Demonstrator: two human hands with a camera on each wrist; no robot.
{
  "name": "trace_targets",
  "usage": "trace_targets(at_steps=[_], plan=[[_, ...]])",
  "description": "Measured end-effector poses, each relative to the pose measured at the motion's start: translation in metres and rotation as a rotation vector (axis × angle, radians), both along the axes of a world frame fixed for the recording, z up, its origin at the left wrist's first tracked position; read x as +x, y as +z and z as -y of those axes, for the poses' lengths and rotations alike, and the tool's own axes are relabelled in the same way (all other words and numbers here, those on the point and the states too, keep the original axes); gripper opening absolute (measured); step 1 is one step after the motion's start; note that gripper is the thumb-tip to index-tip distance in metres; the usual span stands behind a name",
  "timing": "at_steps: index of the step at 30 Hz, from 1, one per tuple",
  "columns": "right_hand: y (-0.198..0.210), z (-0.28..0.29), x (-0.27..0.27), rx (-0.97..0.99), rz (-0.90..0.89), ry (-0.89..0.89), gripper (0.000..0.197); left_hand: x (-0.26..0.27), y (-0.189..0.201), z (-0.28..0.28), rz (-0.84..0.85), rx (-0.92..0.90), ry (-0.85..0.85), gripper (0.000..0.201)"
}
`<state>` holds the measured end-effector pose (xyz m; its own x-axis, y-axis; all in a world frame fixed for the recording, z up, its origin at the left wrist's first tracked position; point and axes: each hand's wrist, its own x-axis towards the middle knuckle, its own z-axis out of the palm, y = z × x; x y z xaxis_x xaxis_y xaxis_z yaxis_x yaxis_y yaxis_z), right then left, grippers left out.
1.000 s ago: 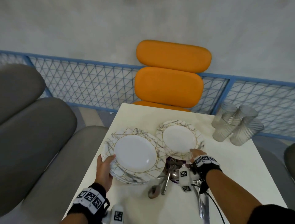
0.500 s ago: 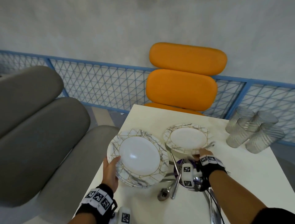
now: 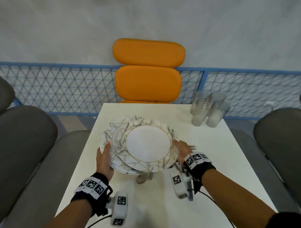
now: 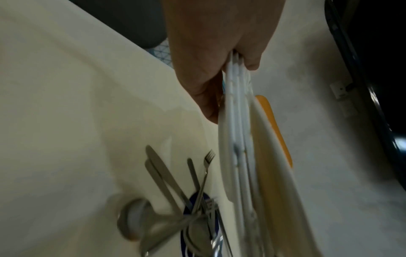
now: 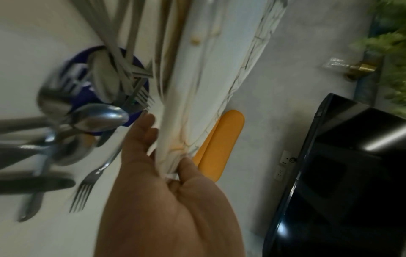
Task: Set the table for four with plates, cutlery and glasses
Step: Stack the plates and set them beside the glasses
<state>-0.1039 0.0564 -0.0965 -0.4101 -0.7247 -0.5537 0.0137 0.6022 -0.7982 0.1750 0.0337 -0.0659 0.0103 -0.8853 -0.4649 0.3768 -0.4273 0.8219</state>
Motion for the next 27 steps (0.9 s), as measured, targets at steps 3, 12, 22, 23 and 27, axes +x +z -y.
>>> trace_targets(at_steps=[3,12,22,23,27], plan=[[-0.043,-0.018,-0.034,-0.036,0.109,-0.045,0.087,-0.027,-0.007,-0.002,0.029,0.016,-0.07,0.065],[0.001,-0.108,-0.096,-0.188,0.306,-0.326,0.034,-0.145,-0.016,-0.008,-0.035,0.079,-0.478,0.046],[-0.042,-0.16,-0.229,-0.05,0.007,-0.624,0.045,-0.268,-0.046,-0.022,0.315,-0.007,-0.955,0.016],[-0.045,-0.161,-0.236,-0.033,-0.026,-0.646,0.046,-0.276,-0.052,-0.024,0.334,-0.013,-0.974,0.017],[-0.053,-0.156,-0.253,0.034,-0.123,-0.703,0.043,-0.302,-0.079,-0.02,0.348,-0.046,-0.991,0.025]])
